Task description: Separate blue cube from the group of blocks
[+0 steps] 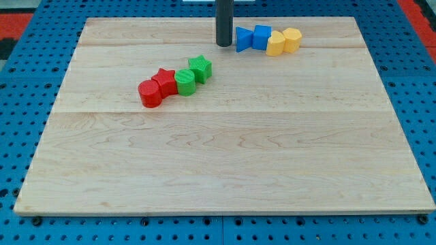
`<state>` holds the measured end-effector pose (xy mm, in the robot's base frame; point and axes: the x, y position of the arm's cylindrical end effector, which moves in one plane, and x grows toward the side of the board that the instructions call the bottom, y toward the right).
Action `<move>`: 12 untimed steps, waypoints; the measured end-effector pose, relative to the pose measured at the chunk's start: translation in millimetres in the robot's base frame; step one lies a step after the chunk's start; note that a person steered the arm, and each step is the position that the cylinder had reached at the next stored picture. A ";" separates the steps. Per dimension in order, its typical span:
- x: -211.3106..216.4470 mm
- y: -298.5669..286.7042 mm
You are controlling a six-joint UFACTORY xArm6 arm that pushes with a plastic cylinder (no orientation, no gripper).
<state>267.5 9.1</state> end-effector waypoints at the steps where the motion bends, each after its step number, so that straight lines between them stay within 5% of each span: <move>1: 0.0 0.2; 5: 32.4 88.2; 12: -14.4 139.0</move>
<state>253.1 148.1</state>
